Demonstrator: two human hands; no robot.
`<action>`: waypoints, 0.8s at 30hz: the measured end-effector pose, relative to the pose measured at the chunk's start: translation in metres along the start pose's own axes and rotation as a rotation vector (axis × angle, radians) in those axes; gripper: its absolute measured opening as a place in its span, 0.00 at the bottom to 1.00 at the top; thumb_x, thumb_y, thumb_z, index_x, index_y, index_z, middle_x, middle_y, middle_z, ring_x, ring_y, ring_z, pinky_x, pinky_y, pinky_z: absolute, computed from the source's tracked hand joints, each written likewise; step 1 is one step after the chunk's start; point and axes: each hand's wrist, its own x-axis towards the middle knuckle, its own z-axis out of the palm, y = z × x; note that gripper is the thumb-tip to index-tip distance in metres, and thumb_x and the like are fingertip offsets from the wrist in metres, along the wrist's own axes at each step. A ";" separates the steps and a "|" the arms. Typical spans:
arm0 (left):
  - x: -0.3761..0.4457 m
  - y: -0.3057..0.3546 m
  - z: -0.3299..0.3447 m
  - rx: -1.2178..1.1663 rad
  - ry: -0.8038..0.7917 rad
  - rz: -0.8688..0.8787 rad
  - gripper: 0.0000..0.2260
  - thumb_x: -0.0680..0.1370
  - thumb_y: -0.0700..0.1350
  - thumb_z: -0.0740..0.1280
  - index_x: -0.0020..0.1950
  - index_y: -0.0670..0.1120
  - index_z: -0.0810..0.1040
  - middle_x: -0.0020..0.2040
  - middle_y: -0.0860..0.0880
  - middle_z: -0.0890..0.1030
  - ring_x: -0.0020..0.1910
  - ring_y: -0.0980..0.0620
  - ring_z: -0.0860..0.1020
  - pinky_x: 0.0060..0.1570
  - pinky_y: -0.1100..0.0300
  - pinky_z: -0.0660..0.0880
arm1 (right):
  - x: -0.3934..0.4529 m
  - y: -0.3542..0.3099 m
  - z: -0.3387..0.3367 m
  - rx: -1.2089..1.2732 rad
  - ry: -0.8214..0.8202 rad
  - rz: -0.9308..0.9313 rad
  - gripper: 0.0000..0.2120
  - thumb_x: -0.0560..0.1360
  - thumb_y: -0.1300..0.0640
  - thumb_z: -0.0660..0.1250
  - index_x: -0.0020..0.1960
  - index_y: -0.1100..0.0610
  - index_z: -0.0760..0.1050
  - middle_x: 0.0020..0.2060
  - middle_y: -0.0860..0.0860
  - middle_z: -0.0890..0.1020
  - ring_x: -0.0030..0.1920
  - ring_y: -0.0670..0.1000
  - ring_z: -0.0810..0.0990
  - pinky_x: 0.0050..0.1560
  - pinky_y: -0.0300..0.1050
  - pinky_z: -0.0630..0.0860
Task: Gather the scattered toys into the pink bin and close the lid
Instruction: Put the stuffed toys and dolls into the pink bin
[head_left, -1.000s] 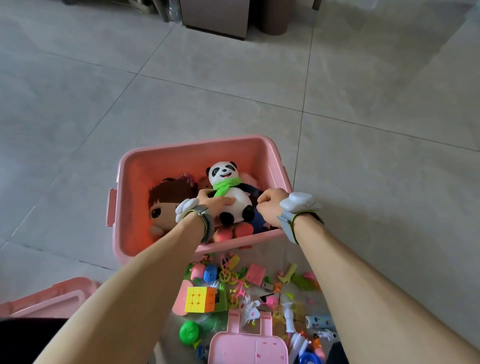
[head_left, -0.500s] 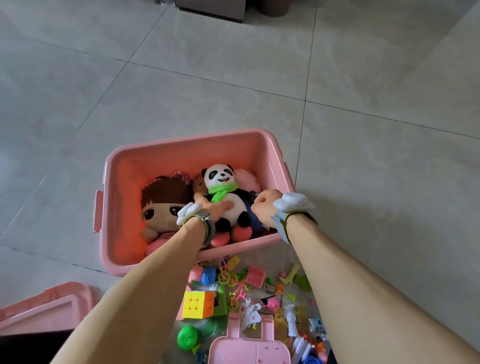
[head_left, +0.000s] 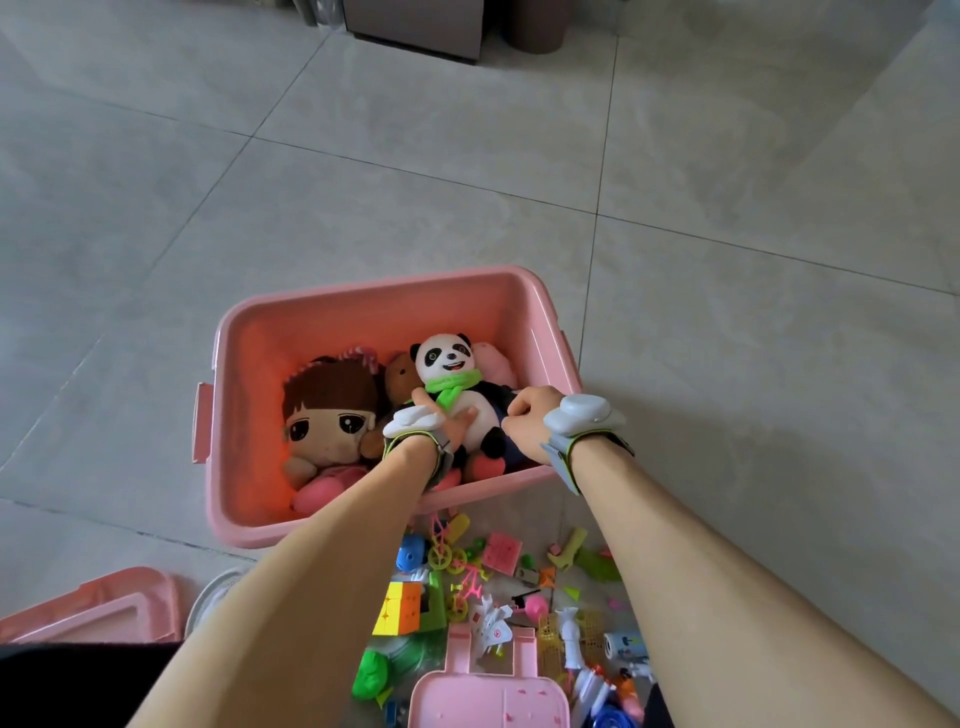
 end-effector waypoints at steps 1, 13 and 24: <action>0.000 0.000 -0.002 0.029 0.002 0.012 0.33 0.74 0.66 0.65 0.66 0.44 0.62 0.46 0.45 0.77 0.41 0.46 0.77 0.35 0.57 0.74 | -0.005 0.000 -0.002 0.003 0.016 -0.009 0.13 0.75 0.61 0.62 0.58 0.57 0.76 0.60 0.52 0.78 0.47 0.55 0.75 0.49 0.39 0.71; -0.032 -0.009 -0.049 -0.029 -0.120 0.230 0.20 0.75 0.52 0.70 0.66 0.51 0.76 0.46 0.46 0.82 0.40 0.49 0.80 0.44 0.58 0.78 | -0.067 -0.019 -0.007 -0.020 0.053 -0.177 0.18 0.76 0.61 0.61 0.66 0.56 0.71 0.62 0.54 0.76 0.58 0.56 0.76 0.50 0.39 0.67; -0.153 -0.033 -0.086 -0.054 0.006 0.514 0.08 0.73 0.42 0.69 0.41 0.56 0.80 0.42 0.52 0.83 0.42 0.52 0.80 0.40 0.60 0.76 | -0.144 0.002 0.016 -0.033 0.191 -0.295 0.16 0.74 0.56 0.66 0.61 0.53 0.76 0.58 0.52 0.80 0.58 0.55 0.78 0.58 0.44 0.75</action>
